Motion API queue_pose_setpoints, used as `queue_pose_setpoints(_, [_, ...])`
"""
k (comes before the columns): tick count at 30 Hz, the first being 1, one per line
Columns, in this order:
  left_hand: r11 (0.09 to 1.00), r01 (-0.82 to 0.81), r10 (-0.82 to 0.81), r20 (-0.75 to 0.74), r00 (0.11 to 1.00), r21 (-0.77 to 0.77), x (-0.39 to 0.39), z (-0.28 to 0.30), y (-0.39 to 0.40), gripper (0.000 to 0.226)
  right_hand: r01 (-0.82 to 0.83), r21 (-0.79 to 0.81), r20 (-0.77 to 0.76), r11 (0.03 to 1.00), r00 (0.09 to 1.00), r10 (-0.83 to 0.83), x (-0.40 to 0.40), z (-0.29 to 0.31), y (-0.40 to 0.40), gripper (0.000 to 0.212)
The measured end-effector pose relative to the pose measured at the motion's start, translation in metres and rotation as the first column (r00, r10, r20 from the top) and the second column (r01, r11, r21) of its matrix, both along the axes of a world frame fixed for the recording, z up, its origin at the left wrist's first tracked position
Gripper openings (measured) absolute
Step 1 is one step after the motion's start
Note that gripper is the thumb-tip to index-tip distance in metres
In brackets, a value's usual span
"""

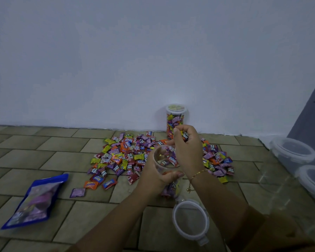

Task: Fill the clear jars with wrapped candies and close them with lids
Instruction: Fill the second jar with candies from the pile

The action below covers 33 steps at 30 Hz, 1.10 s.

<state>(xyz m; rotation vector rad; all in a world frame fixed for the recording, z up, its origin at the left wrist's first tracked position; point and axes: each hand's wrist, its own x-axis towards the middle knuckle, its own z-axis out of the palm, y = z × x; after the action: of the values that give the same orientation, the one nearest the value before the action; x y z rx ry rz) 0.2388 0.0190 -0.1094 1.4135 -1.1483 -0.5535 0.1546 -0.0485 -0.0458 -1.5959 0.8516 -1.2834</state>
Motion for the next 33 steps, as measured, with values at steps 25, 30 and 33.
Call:
queue_pose_setpoints(25, [0.993, 0.117, -0.117, -0.056, 0.991, -0.010, 0.008, -0.002, 0.008, 0.081, 0.055, -0.445, -0.210, 0.894, 0.964, -0.164, 0.002, -0.026, 0.016, 0.009])
queue_pose_setpoints(30, [0.988, 0.151, -0.151, 0.009, 0.988, 0.006, 0.013, -0.008, 0.008, 0.083, 0.017, -0.527, -0.271, 0.850, 0.944, -0.187, 0.000, -0.035, 0.018, 0.020])
queue_pose_setpoints(33, [0.984, 0.175, -0.176, 0.022, 0.984, 0.018, 0.014, -0.010, 0.006, 0.080, 0.008, -0.569, -0.275, 0.823, 0.940, -0.200, -0.002, -0.037, 0.020, 0.024])
